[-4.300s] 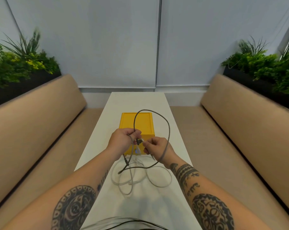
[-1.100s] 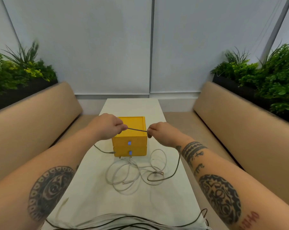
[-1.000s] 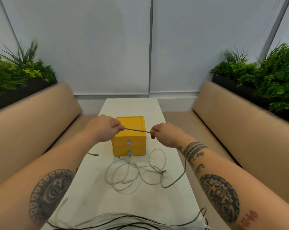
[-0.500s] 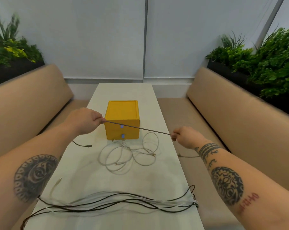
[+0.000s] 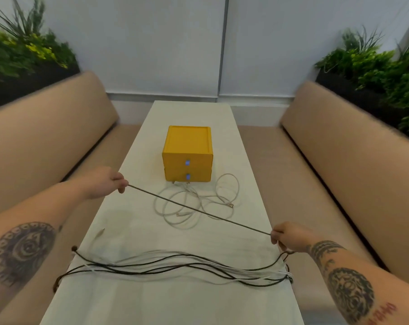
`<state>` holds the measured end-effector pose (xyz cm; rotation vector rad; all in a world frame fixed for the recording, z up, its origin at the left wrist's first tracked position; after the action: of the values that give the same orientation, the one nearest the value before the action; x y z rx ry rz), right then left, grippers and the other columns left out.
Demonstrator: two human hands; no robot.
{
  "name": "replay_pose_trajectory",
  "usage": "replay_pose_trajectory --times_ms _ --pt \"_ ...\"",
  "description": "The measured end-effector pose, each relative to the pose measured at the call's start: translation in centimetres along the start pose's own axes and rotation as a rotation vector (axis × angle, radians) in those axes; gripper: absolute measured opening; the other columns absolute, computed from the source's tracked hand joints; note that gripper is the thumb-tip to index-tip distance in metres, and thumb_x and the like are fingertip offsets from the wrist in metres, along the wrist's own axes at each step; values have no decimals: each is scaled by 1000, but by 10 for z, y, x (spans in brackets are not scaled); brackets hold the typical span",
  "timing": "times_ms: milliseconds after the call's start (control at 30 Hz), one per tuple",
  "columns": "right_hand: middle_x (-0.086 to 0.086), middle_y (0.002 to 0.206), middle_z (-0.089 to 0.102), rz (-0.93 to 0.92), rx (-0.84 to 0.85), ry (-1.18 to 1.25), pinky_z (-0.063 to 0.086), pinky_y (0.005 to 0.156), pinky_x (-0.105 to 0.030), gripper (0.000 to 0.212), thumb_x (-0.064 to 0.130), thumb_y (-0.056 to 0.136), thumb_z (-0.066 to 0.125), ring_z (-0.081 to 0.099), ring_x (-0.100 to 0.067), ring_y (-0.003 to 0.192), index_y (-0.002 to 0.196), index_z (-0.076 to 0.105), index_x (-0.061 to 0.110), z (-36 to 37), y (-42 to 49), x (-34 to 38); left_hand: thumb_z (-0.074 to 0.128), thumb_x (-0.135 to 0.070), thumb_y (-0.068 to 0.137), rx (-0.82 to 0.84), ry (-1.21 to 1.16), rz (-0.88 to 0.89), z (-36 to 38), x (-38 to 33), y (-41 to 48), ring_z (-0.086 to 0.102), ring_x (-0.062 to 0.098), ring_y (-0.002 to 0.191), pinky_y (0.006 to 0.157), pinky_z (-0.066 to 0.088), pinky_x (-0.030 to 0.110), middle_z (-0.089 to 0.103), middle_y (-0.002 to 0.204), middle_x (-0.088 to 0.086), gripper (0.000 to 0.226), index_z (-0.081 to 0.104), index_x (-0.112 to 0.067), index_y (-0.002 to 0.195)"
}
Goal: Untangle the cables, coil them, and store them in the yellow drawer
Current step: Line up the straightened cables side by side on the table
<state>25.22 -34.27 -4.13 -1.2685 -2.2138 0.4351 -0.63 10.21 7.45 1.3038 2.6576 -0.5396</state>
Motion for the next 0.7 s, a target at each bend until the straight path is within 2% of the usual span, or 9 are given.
replay_pose_trajectory --times_ms 67,167,267,333,400,467,567,700 --pt "8 75 72 -26 58 -42 44 60 -20 29 37 100 49 59 -8 67 86 72 26 4 2 15 53 -30 101 59 -59 -33 12 30 -3 56 16 77 65 47 26 66 84 1 23 72 -24 89" --pt "10 80 69 3 149 -90 52 61 -23 24 39 95 57 58 -9 70 84 76 28 7 6 35 54 -23 101 129 -83 -36 35 62 -12 56 16 71 73 42 29 65 65 -6 26 60 -25 76" --pt "8 77 68 33 247 -170 59 66 -29 18 37 89 65 61 -11 69 87 78 25 9 6 46 53 -20 101 181 -91 -67 59 76 -22 58 15 79 77 42 28 69 72 -7 20 62 -22 83" --pt "9 74 69 39 311 -238 58 58 -21 17 33 87 68 63 -8 66 90 79 21 11 0 52 56 -21 99 227 -69 -58 75 82 -26 59 13 81 81 46 30 71 77 -8 15 65 -21 87" --pt "10 74 71 30 348 -330 46 45 -10 14 35 87 69 64 -4 65 89 78 24 14 -4 57 61 -25 96 271 -20 -38 83 87 -29 61 11 79 83 49 32 73 79 -8 13 67 -25 85" --pt "9 79 75 39 351 -368 43 45 -10 15 38 86 68 64 -3 65 87 77 27 18 -4 57 64 -31 94 277 27 -36 77 92 -29 60 9 73 78 50 31 73 77 -9 16 68 -28 78" --pt "5 91 78 63 378 -383 49 52 -17 19 41 85 67 64 -4 63 92 79 29 27 2 57 66 -34 93 237 74 -70 55 96 -30 56 5 65 61 42 22 68 65 -13 29 65 -28 65" --pt "4 94 78 72 380 -444 46 47 -17 20 43 83 70 64 -7 67 94 79 29 32 4 62 67 -33 92 251 68 -98 54 104 -30 61 7 70 63 41 22 71 69 -13 30 67 -30 62"
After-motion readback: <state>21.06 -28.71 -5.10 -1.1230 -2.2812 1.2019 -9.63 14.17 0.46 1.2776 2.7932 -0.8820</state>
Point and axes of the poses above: each hand's wrist, its own y-axis towards the middle knuckle, its own z-axis out of the palm, x = y × z, the point moved 3 cm from there along y, towards the middle knuckle
